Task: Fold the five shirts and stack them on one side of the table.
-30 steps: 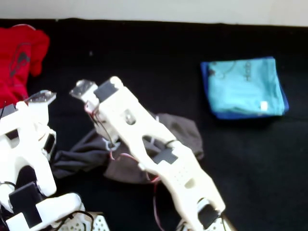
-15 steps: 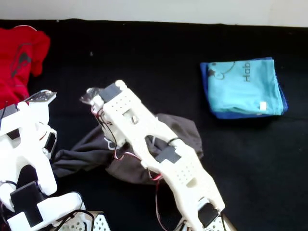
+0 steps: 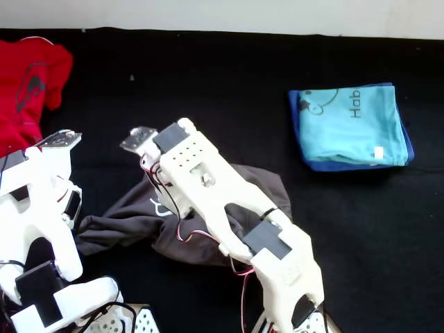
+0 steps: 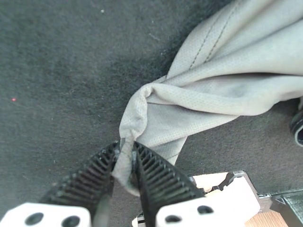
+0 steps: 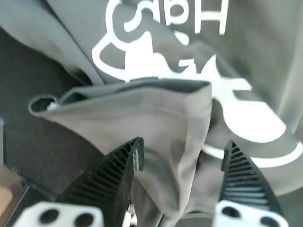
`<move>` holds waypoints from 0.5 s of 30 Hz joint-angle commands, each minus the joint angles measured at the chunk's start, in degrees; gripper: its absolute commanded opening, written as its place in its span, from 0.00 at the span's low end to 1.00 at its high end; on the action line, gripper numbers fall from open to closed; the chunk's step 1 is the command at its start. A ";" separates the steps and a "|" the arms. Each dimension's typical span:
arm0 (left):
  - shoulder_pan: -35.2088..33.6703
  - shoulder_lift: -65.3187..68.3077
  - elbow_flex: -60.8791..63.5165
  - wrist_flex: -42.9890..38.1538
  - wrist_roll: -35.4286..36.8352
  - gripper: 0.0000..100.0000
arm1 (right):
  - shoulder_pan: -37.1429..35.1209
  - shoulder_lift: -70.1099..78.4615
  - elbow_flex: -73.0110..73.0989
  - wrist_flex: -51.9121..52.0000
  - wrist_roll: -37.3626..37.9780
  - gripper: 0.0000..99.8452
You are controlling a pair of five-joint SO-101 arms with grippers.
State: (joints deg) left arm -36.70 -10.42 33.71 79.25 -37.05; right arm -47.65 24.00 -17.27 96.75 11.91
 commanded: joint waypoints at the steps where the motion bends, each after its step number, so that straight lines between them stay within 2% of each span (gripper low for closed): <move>1: -0.75 -0.04 -0.31 -0.09 0.18 0.01 | -0.13 1.10 0.04 -2.86 -0.18 0.25; 9: -0.75 -0.04 -0.22 -0.35 0.18 0.01 | -2.42 4.70 -0.04 -4.00 -0.18 0.22; 14: -0.75 -0.04 -0.22 -0.35 0.18 0.01 | 0.40 4.44 -2.42 -3.03 -0.44 0.02; 15: -0.75 -0.04 -0.22 -0.35 0.18 0.01 | 1.27 4.44 -3.74 -1.98 -0.53 0.00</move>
State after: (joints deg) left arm -36.79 -10.42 33.71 79.25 -37.05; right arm -48.88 29.10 -17.54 93.05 11.91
